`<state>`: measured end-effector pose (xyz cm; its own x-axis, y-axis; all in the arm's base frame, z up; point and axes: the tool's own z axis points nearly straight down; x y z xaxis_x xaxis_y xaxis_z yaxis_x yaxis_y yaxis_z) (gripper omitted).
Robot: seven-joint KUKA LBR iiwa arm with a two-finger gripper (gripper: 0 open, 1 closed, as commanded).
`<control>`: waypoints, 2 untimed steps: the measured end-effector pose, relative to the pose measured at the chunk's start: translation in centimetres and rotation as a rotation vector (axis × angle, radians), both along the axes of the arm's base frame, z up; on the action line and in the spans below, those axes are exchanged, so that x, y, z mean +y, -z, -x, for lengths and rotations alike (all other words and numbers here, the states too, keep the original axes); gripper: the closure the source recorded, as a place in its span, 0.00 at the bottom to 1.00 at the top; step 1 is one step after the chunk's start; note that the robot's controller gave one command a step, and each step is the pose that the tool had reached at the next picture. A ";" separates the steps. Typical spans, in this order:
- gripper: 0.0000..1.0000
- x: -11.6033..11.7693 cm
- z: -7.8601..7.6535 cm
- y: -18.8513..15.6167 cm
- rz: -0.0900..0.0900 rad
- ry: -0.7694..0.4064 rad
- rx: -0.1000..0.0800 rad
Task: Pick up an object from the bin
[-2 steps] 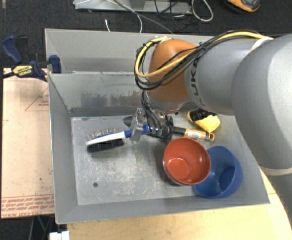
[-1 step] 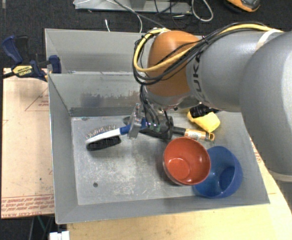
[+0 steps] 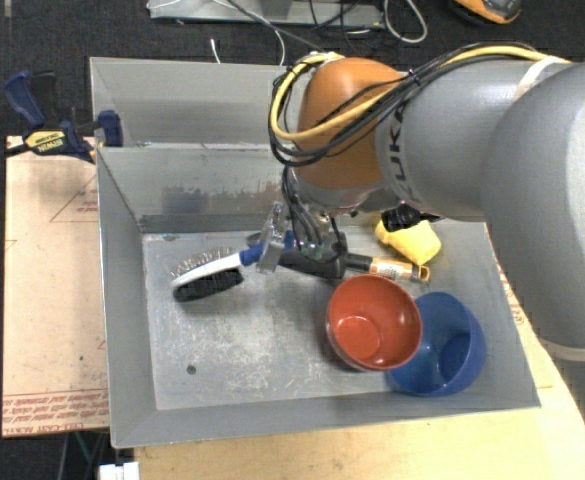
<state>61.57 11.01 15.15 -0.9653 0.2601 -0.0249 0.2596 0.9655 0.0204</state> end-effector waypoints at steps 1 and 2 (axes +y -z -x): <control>1.00 -0.4 0.4 5.4 0.003 0.005 0.012; 1.00 -1.1 0.8 4.5 0.002 0.014 0.006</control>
Offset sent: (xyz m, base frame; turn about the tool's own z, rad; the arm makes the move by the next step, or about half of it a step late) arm -0.0083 -0.0116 -0.0448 0.0140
